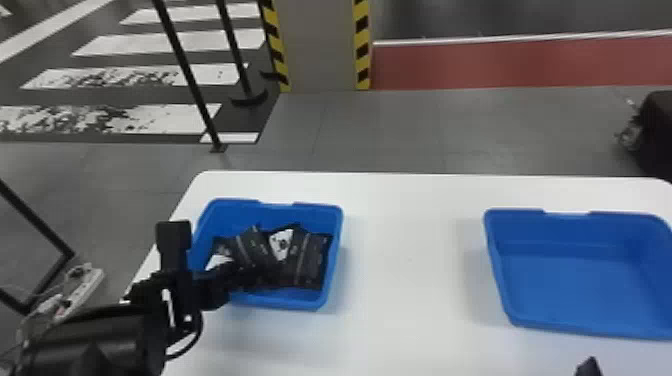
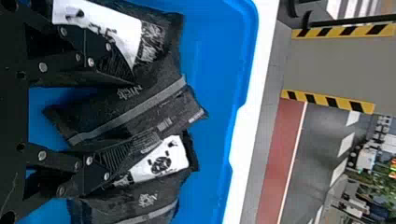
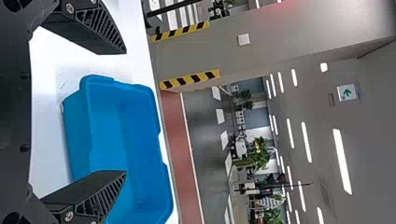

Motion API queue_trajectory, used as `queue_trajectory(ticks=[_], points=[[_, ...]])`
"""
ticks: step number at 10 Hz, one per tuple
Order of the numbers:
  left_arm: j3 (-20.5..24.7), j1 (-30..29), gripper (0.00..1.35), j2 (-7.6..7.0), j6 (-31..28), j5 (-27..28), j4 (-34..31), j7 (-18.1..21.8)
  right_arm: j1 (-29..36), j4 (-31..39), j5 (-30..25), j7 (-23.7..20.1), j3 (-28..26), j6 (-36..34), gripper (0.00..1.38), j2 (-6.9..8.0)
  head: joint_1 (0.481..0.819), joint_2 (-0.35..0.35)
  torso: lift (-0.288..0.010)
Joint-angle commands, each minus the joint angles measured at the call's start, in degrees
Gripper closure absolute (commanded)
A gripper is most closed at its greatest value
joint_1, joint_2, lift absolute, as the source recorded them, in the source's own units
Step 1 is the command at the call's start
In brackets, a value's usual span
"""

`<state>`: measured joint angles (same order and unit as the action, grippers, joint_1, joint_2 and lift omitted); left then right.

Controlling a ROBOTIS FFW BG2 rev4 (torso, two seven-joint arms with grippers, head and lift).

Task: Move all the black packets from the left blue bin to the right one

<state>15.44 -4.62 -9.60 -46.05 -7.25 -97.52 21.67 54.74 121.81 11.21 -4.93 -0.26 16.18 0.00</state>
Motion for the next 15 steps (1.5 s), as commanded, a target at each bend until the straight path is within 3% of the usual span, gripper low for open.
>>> queue_trajectory(ticks=[1, 2, 3, 6, 8, 9, 11, 13, 15], points=[[0.3, 0.1, 0.91, 0.02, -0.2, -0.5, 1.5, -0.1, 0.0, -0.2, 0.1, -0.1, 0.1, 0.0, 0.10, 0.05, 0.695, 0.165, -0.110], [-0.2, 0.3, 1.15, -0.06, 1.8, 0.2, 1.8, 0.3, 0.0, -0.2, 0.2, -0.1, 0.0, 0.0, 0.10, 0.05, 0.695, 0.170, -0.110], [-0.7, 0.3, 1.19, -0.15, 3.0, 0.4, 1.7, 0.3, -0.2, -0.2, 0.3, -0.1, 0.0, 0.0, 0.10, 0.05, 0.695, 0.170, -0.110], [0.6, -1.7, 1.20, 0.29, 9.6, -0.7, -1.3, 1.4, 0.0, -0.2, 0.5, -0.3, 0.0, 0.0, 0.10, 0.05, 0.695, 0.165, -0.110], [0.9, -6.6, 1.20, 0.38, 8.8, -2.9, -10.7, 3.6, -1.0, -0.4, 1.7, -1.8, 0.2, 0.0, 0.09, 0.05, 0.695, 0.161, -0.110], [0.7, -8.6, 1.20, 0.38, 8.4, -3.2, -14.5, 7.2, -3.6, -1.9, 3.1, -6.6, 0.2, 0.0, 0.09, 0.05, 0.695, 0.153, -0.110], [-1.8, -8.5, 1.20, 0.46, 11.3, -1.0, -17.6, 13.7, -7.9, -1.8, 3.5, -11.3, 0.7, -1.3, 0.10, 0.05, 0.695, 0.125, -0.110], [-6.0, -8.3, 1.20, 0.99, 14.0, 0.0, -17.7, 16.2, -12.6, -2.8, 5.6, -17.1, 1.6, -7.2, 0.10, 0.05, 0.695, 0.095, -0.110], [-8.6, -6.2, 1.20, 1.69, 14.7, 4.4, -17.3, 20.9, -17.1, -3.5, 6.8, -22.3, 2.5, -12.9, 0.10, 0.05, 0.695, 0.079, -0.110]])
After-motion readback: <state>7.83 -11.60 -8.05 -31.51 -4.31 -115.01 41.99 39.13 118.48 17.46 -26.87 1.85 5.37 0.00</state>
